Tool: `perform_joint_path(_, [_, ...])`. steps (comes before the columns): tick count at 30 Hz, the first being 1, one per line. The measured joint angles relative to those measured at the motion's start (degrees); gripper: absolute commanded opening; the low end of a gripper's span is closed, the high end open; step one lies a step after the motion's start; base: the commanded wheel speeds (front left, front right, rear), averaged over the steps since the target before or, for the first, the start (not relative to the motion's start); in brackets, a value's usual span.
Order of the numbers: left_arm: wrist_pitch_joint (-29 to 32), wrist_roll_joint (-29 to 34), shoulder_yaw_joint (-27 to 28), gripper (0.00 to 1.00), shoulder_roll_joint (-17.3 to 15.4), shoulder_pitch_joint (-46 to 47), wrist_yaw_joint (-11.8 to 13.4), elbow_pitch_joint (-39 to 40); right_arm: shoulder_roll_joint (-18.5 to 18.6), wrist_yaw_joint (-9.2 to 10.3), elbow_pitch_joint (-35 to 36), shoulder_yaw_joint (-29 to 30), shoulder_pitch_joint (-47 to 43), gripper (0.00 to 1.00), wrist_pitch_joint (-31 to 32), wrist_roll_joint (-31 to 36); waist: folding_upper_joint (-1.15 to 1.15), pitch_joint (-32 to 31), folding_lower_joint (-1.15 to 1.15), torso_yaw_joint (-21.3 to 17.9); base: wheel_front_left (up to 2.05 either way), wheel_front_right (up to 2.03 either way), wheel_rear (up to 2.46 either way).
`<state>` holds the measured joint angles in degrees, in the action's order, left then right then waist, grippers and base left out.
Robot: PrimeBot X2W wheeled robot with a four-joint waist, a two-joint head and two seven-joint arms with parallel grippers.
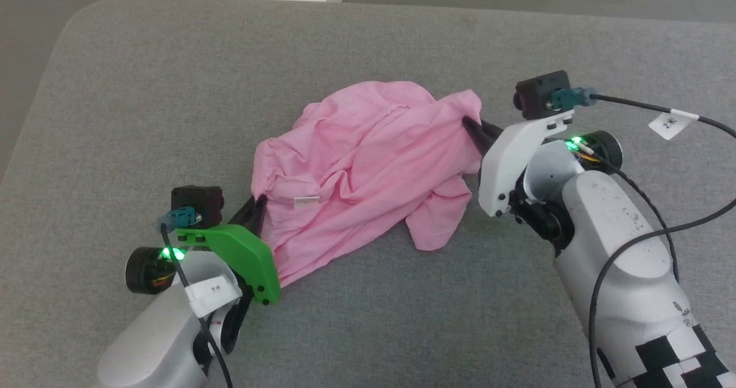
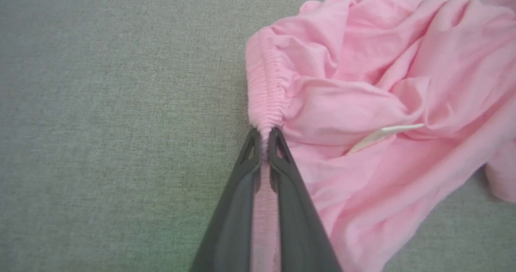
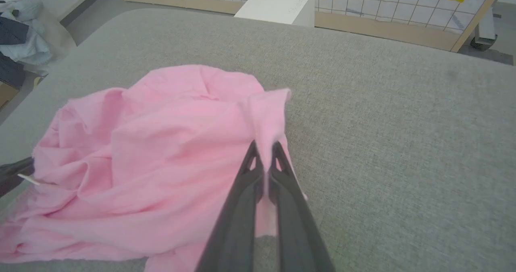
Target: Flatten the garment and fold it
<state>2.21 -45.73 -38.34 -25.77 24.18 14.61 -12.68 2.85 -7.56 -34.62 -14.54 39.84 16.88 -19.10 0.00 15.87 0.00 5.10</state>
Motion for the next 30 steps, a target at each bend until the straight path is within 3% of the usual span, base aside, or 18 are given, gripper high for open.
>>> perform_joint_path(8, [-6.80, -0.01, 3.18, 0.00, -0.99, 0.00, -2.08, 6.44, 0.00, 0.00, 11.50, 1.83, -5.38, 0.00, -2.09, -0.57, 0.00, -3.21, 0.00, -0.98, 0.00, 0.00, 0.00])
perform_joint_path(12, [-8.51, -3.92, 6.76, 0.00, -1.48, 0.18, -4.64, 11.89, 0.97, 0.00, 20.72, 3.44, -8.50, 0.00, 2.48, 0.20, 0.00, -4.79, 0.00, -2.26, 0.00, 0.00, 0.00])
perform_joint_path(17, [-6.11, -10.03, 11.15, 0.00, -2.04, 3.72, -5.80, 16.19, 3.85, 0.00, 30.85, 6.37, -9.16, 0.00, 9.84, 1.93, 0.00, -6.14, 0.00, -4.38, 0.00, 0.00, 0.00])
perform_joint_path(23, [-0.93, -17.04, 15.22, 0.00, -0.74, 12.07, -5.69, 15.28, 6.81, 0.00, 34.34, 8.10, -4.33, 0.00, 15.88, 2.05, 0.00, -5.84, 0.00, -6.24, 0.00, 0.00, 0.00])
perform_joint_path(30, [4.83, -19.87, 17.01, 0.00, 0.78, 26.00, -4.14, 8.57, 8.11, 0.00, 31.01, 7.86, 9.21, 0.00, 18.50, 1.97, 0.00, -1.88, 0.00, -7.39, 0.00, 0.00, 0.00])
